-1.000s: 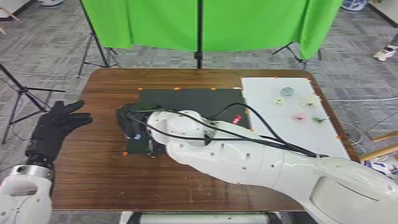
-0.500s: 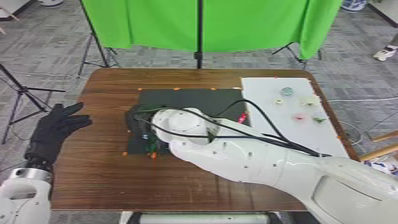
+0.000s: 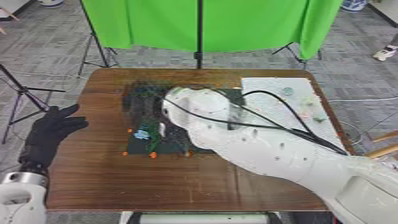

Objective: Arrange flowers

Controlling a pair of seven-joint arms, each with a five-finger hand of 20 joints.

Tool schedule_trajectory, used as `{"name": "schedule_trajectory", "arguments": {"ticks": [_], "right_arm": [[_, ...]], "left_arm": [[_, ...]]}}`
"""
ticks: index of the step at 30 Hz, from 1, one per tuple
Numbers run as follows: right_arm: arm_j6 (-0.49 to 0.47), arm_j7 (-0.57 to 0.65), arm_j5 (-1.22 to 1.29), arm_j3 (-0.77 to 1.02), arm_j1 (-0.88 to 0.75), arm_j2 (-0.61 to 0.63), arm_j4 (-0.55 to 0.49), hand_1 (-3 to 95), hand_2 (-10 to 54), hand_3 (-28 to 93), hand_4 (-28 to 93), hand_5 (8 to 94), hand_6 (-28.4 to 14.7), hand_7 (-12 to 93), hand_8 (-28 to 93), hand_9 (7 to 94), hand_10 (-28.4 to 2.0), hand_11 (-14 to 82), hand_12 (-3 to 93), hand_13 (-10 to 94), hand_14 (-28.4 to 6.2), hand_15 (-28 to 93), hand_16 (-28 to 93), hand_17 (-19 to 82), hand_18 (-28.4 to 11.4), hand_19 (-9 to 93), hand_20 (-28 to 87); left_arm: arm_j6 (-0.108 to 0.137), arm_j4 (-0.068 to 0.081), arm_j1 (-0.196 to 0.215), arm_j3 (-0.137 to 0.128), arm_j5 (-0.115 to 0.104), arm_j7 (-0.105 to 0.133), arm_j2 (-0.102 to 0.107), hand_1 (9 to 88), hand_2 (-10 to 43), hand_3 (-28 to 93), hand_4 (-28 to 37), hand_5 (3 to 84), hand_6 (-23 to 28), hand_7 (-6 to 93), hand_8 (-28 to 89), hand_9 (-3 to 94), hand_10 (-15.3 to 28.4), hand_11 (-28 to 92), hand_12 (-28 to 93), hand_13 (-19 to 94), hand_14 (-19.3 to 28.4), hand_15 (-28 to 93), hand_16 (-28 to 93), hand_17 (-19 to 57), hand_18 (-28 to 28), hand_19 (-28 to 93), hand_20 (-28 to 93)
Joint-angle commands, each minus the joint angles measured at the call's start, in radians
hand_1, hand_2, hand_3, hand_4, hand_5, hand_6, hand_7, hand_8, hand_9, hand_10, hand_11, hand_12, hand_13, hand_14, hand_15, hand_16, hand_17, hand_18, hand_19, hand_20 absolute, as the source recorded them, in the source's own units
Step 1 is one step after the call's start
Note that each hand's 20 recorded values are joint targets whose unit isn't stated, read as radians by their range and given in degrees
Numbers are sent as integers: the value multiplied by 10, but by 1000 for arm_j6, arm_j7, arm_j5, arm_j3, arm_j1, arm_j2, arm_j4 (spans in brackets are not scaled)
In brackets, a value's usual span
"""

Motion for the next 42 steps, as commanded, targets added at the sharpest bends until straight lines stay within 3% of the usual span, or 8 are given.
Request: {"name": "schedule_trajectory", "arguments": {"ticks": [1, 5, 9, 14, 16, 24, 42], "right_arm": [[234, -48, -19, 350, -49, 277, -245, 416, -95, 667, -169, 563, 30, 162, -104, 626, -150, 89, 165, 876, -18, 612, 316, 597, -147, 932, 567], [318, -33, -35, 542, -223, 386, -322, 360, -95, 647, -150, 506, -7, 112, -76, 571, -156, 77, 165, 836, -38, 581, 307, 547, -154, 921, 493], [388, 22, -68, 685, -408, 434, -335, 312, -95, 641, -144, 475, -21, 92, -65, 530, -166, 70, 163, 808, -56, 584, 304, 519, -163, 907, 480], [429, 108, -122, 723, -546, 482, -301, 306, -95, 637, -141, 490, -25, 92, -60, 545, -172, 77, 171, 810, -58, 589, 297, 518, -168, 910, 477], [452, 142, -147, 712, -576, 495, -275, 307, -95, 634, -140, 518, -16, 109, -65, 590, -172, 89, 197, 819, -60, 598, 294, 527, -174, 920, 484], [433, 194, -179, 758, -687, 497, -197, 328, -95, 626, -141, 589, -2, 145, -76, 693, -168, 176, 233, 853, -55, 607, 294, 560, -173, 932, 491], [369, 279, -264, 714, -730, 499, -47, 351, -95, 636, -146, 638, 11, 175, -91, 760, -147, 296, 282, 873, -44, 642, 309, 587, -178, 932, 559]], "left_arm": [[-10, -7, 30, -8, 13, -12, -17, 162, 146, 594, -283, 475, 96, 39, -47, 516, 178, 171, 111, 433, 210, 227, -7, 119, 159, 203, 196], [-26, -14, 36, -18, 35, -20, -25, 163, 146, 592, -283, 475, 96, 39, -47, 516, 177, 172, 111, 434, 210, 227, -6, 119, 159, 203, 196], [-30, -11, 35, -17, 34, -22, -29, 163, 145, 591, -283, 474, 95, 39, -47, 516, 177, 172, 111, 433, 210, 226, -7, 118, 160, 203, 196], [-40, -7, 32, -14, 36, -24, -35, 166, 144, 588, -283, 473, 96, 38, -46, 515, 176, 172, 111, 433, 210, 225, -7, 117, 160, 202, 195], [-43, -6, 32, -12, 34, -23, -33, 165, 144, 589, -283, 473, 96, 38, -46, 515, 176, 172, 111, 432, 210, 225, -7, 117, 160, 202, 195], [-51, 1, 21, -6, 37, -24, -33, 165, 144, 588, -283, 473, 95, 40, -46, 514, 176, 172, 112, 432, 210, 225, -6, 117, 160, 201, 195], [-69, 4, 19, 0, 42, -26, -39, 164, 144, 588, -283, 471, 92, 42, -45, 510, 174, 172, 113, 430, 208, 223, -6, 116, 160, 200, 195]]}}
